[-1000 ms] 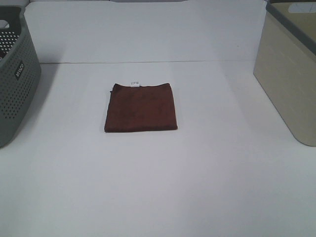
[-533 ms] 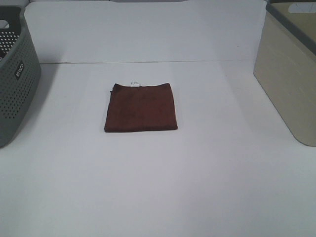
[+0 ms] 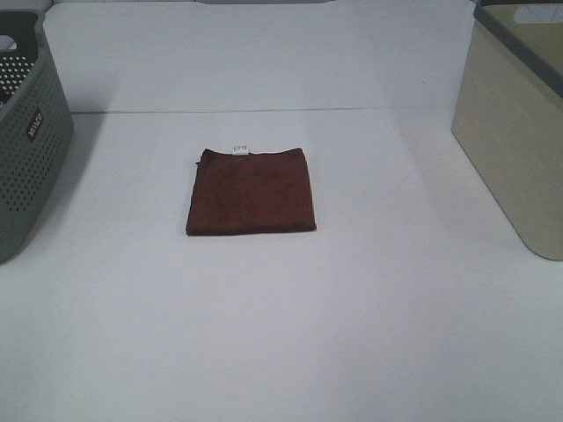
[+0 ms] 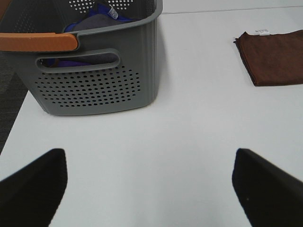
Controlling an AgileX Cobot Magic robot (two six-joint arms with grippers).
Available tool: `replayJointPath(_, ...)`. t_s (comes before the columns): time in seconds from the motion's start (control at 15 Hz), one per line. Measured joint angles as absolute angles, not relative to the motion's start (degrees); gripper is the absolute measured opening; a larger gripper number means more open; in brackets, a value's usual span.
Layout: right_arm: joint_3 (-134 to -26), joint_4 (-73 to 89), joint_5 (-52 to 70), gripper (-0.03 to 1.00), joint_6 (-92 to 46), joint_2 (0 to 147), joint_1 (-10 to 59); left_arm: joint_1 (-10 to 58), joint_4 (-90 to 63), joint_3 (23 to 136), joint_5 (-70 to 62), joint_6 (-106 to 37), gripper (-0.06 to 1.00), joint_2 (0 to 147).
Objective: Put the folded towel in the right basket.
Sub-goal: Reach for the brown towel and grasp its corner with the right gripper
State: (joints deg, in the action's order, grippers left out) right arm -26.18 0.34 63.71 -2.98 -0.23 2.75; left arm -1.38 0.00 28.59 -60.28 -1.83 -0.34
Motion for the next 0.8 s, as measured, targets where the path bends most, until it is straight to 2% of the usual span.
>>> replayJointPath(0.8, -26.18, 0.34, 63.6, 0.87, -2.98, -0.23, 2.75, -1.38, 0.0, 28.59, -60.28, -1.83, 0.88, -0.34)
